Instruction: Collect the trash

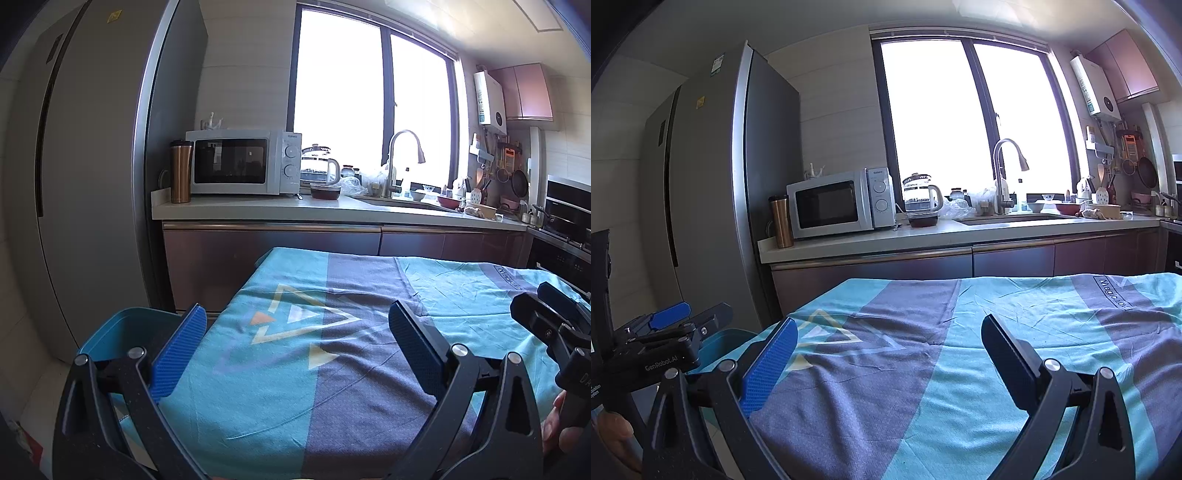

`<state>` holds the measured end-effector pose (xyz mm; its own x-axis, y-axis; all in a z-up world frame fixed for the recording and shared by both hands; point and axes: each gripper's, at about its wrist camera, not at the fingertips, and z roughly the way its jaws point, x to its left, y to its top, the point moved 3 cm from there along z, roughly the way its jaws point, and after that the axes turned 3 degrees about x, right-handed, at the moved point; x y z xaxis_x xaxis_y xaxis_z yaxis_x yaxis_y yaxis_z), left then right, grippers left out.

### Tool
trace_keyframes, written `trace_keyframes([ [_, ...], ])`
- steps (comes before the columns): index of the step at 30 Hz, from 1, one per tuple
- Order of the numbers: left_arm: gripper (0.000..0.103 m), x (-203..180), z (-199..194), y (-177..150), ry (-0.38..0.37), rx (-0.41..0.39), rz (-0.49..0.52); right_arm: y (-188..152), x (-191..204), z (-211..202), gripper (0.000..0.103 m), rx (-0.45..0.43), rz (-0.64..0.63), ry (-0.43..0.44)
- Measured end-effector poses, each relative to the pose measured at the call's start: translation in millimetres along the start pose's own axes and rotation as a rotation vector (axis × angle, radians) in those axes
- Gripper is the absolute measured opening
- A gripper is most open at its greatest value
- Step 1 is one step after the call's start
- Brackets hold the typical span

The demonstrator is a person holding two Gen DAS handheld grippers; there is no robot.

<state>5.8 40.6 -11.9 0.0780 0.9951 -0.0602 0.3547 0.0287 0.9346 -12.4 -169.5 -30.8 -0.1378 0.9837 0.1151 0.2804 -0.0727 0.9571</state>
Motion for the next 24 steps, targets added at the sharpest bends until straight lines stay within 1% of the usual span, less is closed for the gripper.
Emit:
trace_keyframes([
  [24,0.097,-1.5,0.6,-0.2,0.0,0.002,0.006,-0.1,-0.6,0.1,0.097,0.008,0.005,-0.001],
])
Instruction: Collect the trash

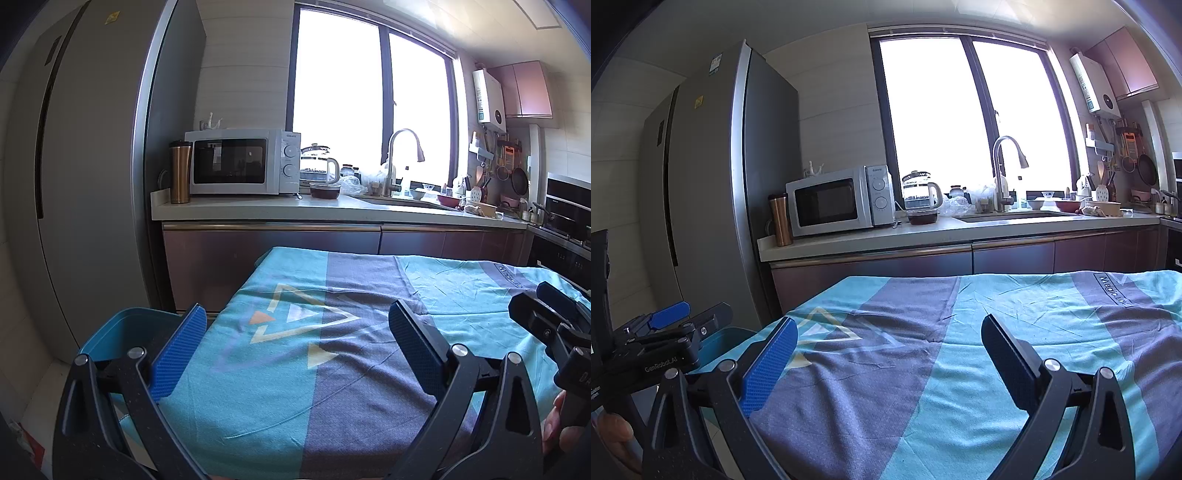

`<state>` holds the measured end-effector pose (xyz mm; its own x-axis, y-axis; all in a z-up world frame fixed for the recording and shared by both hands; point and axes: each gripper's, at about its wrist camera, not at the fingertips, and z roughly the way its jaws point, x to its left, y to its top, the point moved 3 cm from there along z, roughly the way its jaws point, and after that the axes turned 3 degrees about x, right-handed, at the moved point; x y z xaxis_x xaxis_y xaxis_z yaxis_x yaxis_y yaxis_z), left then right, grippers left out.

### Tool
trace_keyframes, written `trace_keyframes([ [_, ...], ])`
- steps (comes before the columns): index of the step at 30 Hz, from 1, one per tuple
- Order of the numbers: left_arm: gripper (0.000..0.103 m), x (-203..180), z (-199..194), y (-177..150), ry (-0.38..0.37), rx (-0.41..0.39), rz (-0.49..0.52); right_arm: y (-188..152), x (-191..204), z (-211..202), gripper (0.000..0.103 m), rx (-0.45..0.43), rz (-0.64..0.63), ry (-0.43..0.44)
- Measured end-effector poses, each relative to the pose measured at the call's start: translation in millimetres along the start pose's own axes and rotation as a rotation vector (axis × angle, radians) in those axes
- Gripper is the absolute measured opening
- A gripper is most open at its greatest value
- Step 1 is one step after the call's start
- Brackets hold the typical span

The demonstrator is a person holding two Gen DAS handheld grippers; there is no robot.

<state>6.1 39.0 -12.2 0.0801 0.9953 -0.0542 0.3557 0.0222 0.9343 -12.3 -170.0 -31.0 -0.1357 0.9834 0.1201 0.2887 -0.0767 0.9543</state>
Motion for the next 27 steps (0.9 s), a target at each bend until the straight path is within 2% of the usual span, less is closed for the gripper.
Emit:
trace_keyframes([
  [27,0.097,-1.1,-0.1,-0.9,0.0,0.001,0.003,-1.9,-2.8,1.0,0.097,0.005,0.008,-0.002],
])
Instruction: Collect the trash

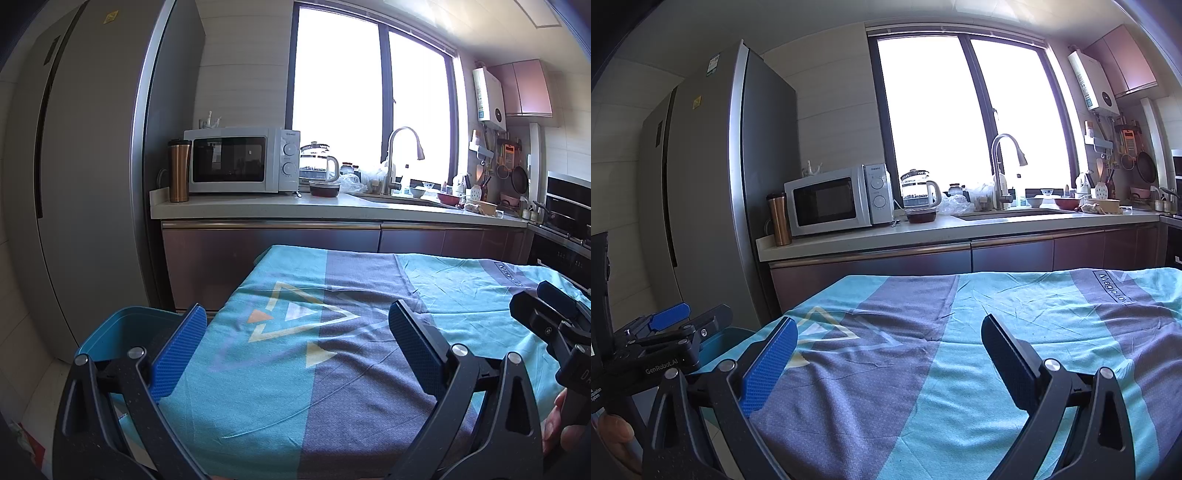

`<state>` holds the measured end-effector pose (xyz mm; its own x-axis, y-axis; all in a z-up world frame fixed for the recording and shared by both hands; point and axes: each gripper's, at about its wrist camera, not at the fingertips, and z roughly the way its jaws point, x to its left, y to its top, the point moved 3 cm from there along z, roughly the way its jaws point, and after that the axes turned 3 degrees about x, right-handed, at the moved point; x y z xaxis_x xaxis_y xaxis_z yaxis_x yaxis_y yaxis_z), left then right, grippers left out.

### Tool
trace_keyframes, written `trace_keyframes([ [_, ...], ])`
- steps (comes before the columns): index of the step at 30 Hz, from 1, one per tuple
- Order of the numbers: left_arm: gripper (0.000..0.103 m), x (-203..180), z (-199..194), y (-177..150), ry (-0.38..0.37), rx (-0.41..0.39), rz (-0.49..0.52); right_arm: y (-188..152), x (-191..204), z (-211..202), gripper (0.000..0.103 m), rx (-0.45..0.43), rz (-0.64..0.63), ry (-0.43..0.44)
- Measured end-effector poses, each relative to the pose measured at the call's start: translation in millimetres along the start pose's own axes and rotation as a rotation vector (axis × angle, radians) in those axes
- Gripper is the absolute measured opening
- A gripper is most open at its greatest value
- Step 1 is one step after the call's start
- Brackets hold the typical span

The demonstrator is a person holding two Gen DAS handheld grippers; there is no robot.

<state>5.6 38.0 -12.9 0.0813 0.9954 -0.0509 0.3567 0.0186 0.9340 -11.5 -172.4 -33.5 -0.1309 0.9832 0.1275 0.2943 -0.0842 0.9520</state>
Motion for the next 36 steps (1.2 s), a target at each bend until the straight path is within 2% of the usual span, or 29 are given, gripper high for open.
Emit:
trace_keyframes([
  [28,0.097,-0.6,7.4,-1.7,0.006,0.013,0.001,1.8,-4.4,0.2,0.097,-0.007,0.012,-0.001],
  [33,0.097,-3.0,14.8,-4.7,0.009,0.034,0.004,1.5,-10.6,2.2,0.097,-0.003,0.022,-0.004],
  [36,0.097,-5.1,24.4,-5.7,-0.021,0.08,-0.004,1.0,-17.8,4.3,0.097,0.004,0.031,-0.014],
])
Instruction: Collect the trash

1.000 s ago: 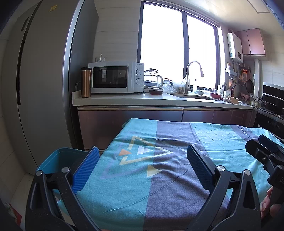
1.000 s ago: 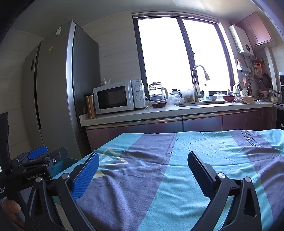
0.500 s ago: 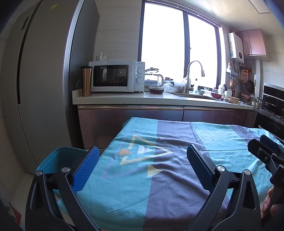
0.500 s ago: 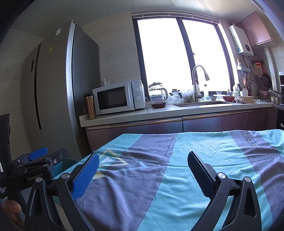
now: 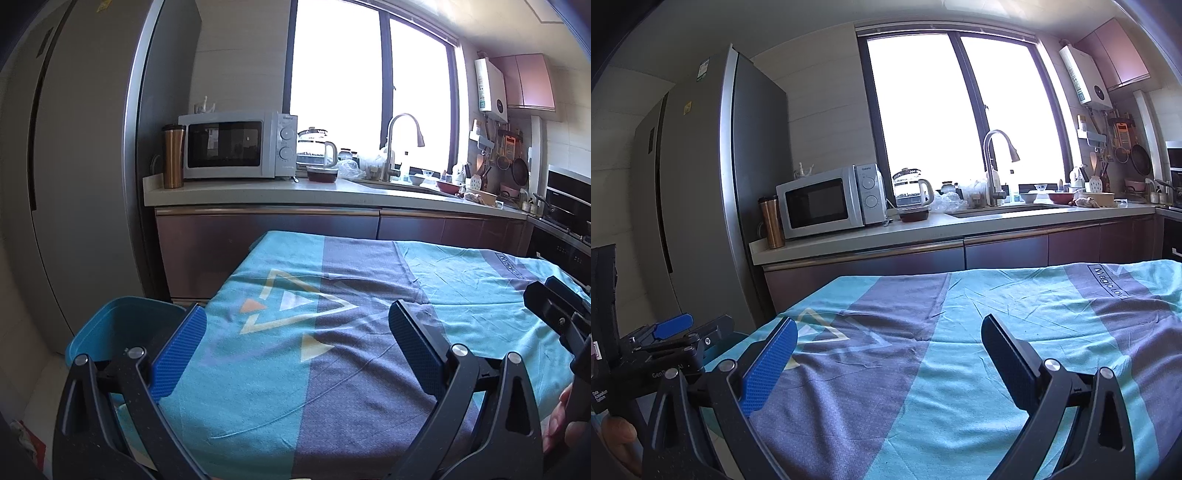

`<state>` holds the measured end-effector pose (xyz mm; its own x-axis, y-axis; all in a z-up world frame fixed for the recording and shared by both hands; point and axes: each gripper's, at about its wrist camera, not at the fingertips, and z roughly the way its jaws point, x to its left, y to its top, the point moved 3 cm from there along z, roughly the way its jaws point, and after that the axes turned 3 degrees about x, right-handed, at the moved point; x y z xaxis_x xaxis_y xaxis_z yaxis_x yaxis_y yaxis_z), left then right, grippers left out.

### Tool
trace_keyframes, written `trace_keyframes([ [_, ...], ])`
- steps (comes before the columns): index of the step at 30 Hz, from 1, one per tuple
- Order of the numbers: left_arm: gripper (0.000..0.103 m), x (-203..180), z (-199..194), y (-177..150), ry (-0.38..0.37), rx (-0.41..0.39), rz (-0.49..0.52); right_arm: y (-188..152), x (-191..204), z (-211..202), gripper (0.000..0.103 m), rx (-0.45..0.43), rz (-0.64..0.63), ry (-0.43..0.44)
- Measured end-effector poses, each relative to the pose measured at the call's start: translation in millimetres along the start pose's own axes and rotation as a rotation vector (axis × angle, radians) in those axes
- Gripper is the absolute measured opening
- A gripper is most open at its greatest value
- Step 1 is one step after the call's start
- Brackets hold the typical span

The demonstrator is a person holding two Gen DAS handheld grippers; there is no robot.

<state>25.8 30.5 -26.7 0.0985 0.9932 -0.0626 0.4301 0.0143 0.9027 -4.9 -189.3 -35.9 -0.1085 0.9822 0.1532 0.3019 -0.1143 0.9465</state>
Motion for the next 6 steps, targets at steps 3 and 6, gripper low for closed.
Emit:
trace_keyframes([
  [3,0.097,-2.2,14.8,1.3,-0.015,0.048,-0.008,-0.6,-12.2,3.4,0.097,0.017,0.012,-0.017],
  [6,0.097,-1.0,37.6,5.9,-0.028,0.098,-0.025,0.0,-32.1,10.1,0.097,0.056,0.03,-0.035],
])
